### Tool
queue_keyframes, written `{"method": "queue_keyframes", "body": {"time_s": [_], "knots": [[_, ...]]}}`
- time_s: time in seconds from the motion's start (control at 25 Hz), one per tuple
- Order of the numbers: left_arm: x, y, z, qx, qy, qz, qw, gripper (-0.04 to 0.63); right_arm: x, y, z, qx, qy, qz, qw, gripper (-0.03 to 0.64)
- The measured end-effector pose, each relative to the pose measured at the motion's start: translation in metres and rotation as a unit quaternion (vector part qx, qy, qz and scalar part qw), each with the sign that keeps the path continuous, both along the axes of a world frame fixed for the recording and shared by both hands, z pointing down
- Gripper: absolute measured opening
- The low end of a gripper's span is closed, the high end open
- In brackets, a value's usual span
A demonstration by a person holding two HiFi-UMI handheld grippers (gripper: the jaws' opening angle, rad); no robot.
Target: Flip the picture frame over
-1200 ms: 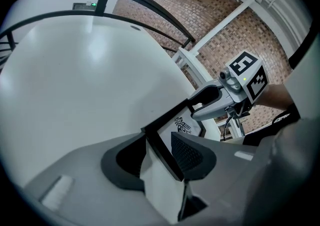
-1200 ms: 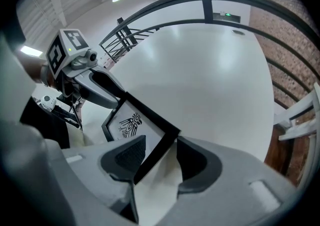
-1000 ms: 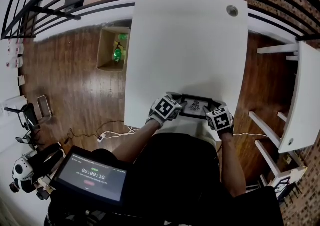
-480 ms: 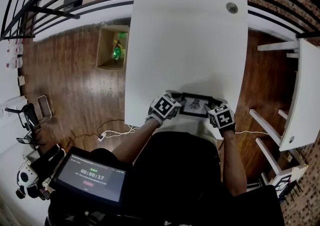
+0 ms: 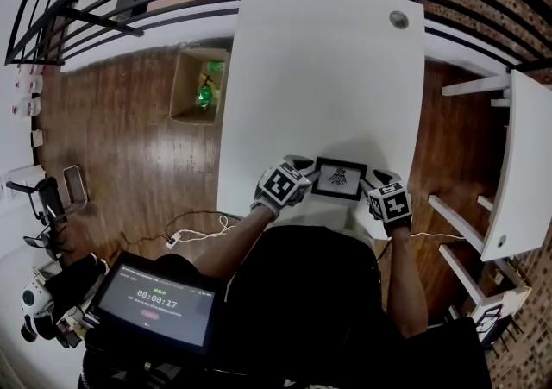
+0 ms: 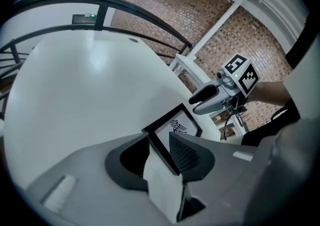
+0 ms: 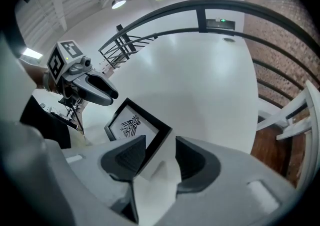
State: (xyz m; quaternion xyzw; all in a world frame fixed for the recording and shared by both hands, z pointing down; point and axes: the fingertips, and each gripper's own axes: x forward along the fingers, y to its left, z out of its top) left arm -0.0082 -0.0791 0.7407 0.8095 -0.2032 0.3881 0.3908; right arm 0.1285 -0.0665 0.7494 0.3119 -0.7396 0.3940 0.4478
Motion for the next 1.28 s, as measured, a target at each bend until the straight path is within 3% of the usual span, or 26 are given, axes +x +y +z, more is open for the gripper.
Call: {"method": "queue_keyframes", "body": {"time_s": [0.28,0.6,0.92,1.08,1.28], "knots": [[0.006,0.021,-0.028,0.039,0.019,0.007,0.999,0.135,-0.018,0.016,-0.027,0.039,-0.007,-0.007,0.999,0.176],[0.014,0.061,-0.066,0.096,0.075,-0.009,0.9925,0.095,-0.038,0.051,-0.056,0.112,-0.007,-0.027,0.993,0.15],[0.003,0.12,-0.098,0.132,0.129,-0.02,0.9826,0.015,-0.07,0.1,-0.085,0.175,-0.034,-0.035,0.983,-0.008],[-0.004,0.153,-0.109,0.136,0.156,-0.043,0.9773,0.014,-0.098,0.137,-0.09,0.171,-0.064,-0.066,0.981,-0.008],[-0.009,0.172,-0.127,0.175,0.16,-0.072,0.9688,0.014,-0.111,0.156,-0.105,0.19,-0.085,-0.127,0.97,-0.008]]}}
